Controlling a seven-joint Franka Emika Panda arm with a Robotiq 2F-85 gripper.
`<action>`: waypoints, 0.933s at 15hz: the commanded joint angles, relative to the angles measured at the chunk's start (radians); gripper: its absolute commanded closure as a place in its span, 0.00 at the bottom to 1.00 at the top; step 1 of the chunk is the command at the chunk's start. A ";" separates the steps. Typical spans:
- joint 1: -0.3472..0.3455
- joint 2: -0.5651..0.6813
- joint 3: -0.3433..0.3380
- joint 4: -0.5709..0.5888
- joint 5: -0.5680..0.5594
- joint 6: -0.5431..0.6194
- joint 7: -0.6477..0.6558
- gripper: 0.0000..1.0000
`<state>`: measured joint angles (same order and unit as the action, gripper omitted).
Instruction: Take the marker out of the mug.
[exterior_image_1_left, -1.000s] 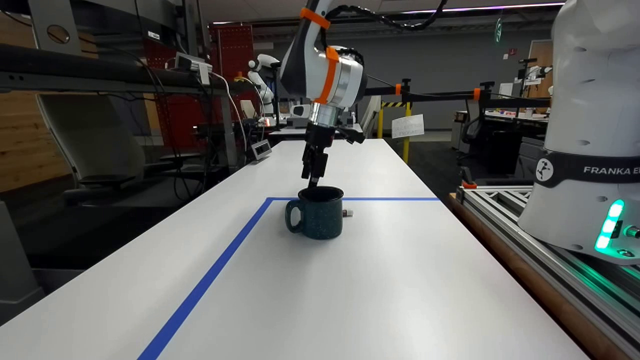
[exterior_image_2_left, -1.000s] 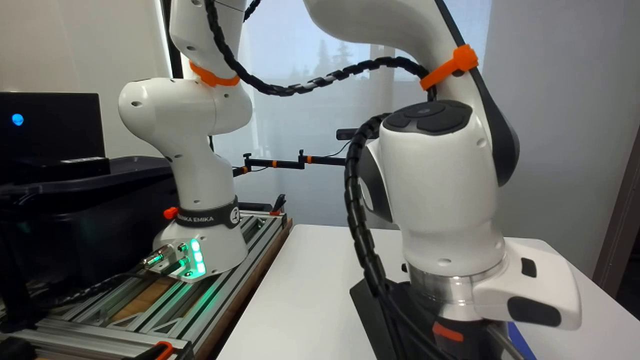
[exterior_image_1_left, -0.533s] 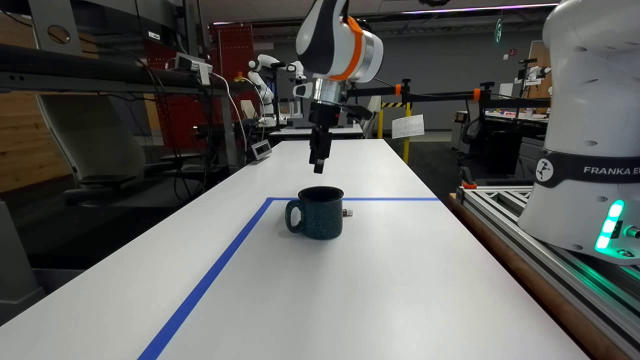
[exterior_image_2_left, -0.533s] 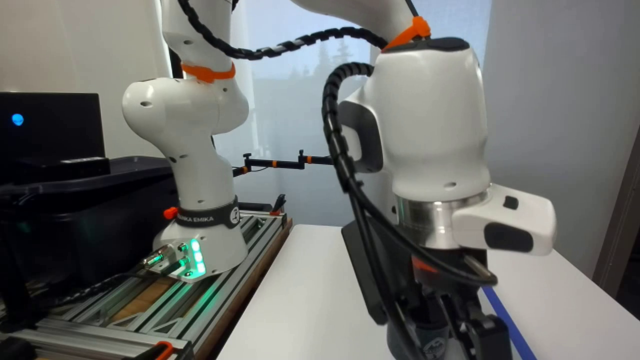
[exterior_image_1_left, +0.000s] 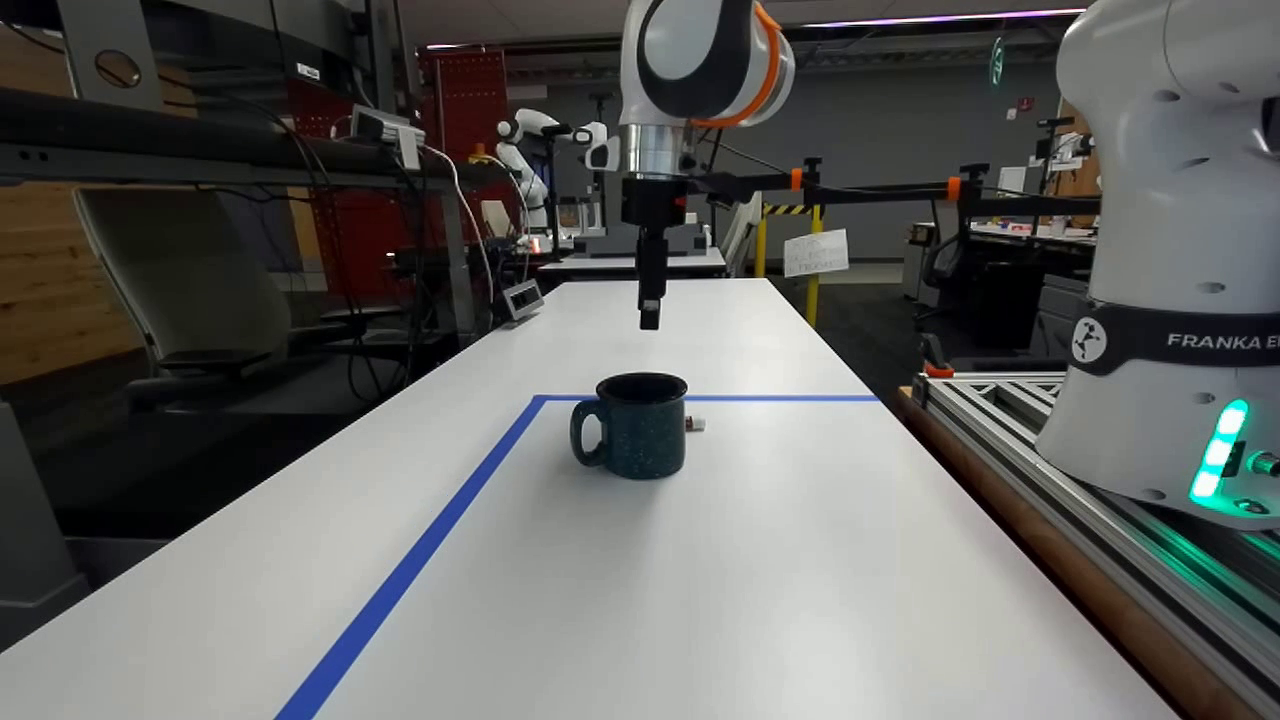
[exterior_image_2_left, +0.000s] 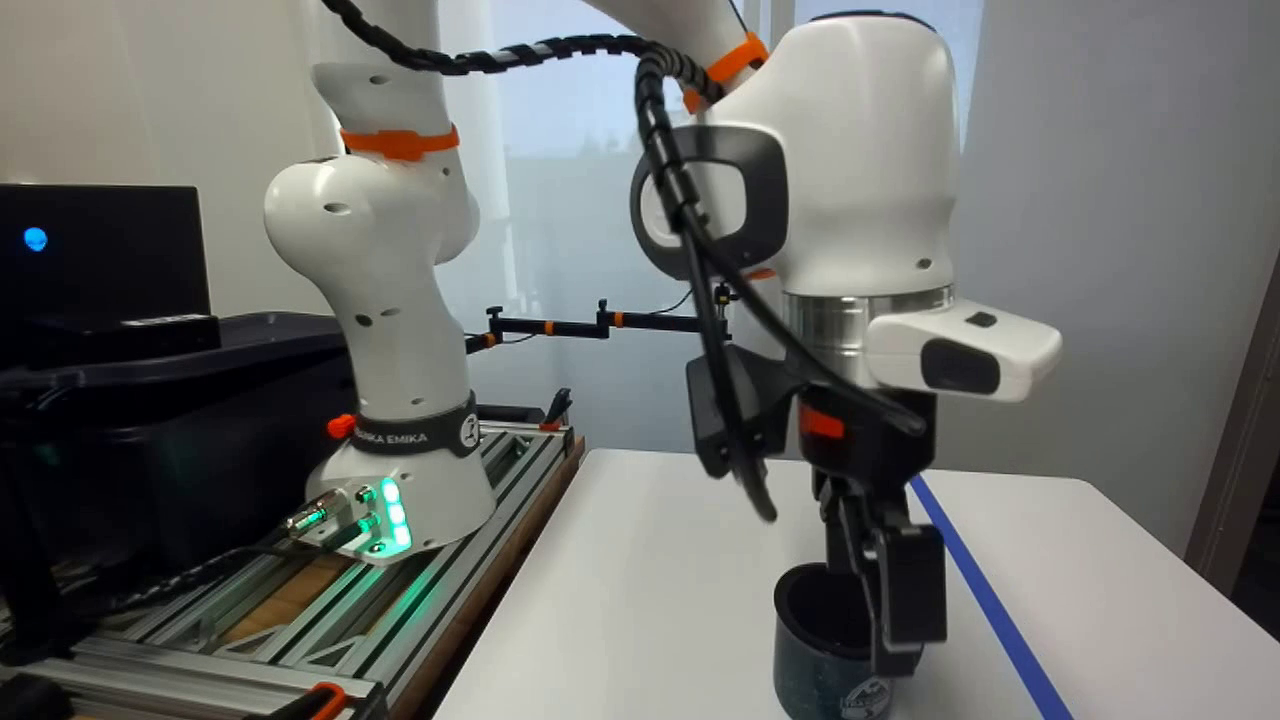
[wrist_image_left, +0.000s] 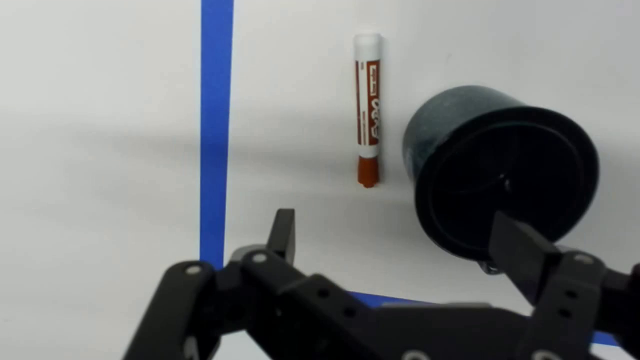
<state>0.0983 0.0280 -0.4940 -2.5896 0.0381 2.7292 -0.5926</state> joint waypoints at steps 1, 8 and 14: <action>-0.107 -0.191 0.163 -0.036 -0.139 -0.143 0.180 0.00; -0.146 -0.335 0.309 -0.033 -0.101 -0.313 0.239 0.00; -0.146 -0.299 0.310 -0.012 -0.091 -0.299 0.221 0.00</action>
<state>-0.0344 -0.2708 -0.1974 -2.6023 -0.0583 2.4324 -0.3682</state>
